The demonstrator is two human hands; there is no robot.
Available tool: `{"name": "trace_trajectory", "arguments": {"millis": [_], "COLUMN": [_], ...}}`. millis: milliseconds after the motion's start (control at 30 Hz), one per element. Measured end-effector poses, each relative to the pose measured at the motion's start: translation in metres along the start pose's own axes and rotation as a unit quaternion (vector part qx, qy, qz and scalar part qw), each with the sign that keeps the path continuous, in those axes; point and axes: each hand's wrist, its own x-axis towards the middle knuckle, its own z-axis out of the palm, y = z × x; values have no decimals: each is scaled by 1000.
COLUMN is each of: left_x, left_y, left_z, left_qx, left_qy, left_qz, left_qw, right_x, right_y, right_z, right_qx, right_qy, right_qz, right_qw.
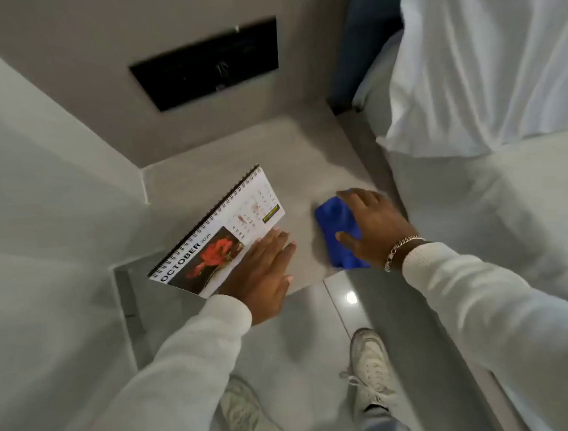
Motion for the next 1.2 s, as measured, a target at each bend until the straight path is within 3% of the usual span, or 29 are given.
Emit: {"name": "trace_trajectory", "arguments": {"millis": [67, 233, 433, 833, 1033, 1200], "left_x": [10, 24, 25, 28, 14, -27], "left_y": [-9, -26, -39, -42, -37, -19], "left_z": [34, 87, 101, 107, 82, 23], "left_qx": [35, 96, 152, 140, 59, 18], "left_qy": [-43, -48, -1, 0, -27, 43], "left_qz": [-6, 22, 56, 63, 55, 137], "left_qw": [998, 994, 987, 988, 996, 989], "right_x": [9, 13, 20, 40, 29, 2], "right_y": [11, 17, 11, 10, -2, -30], "right_z": [34, 98, 119, 134, 130, 118], "right_qx": [-45, -84, -72, -71, -109, -118], "right_qy": [20, 90, 162, 282, 262, 151], "right_qz": [10, 56, 96, 125, 132, 149], "right_qw": [999, 991, 980, 949, 950, 970]}}
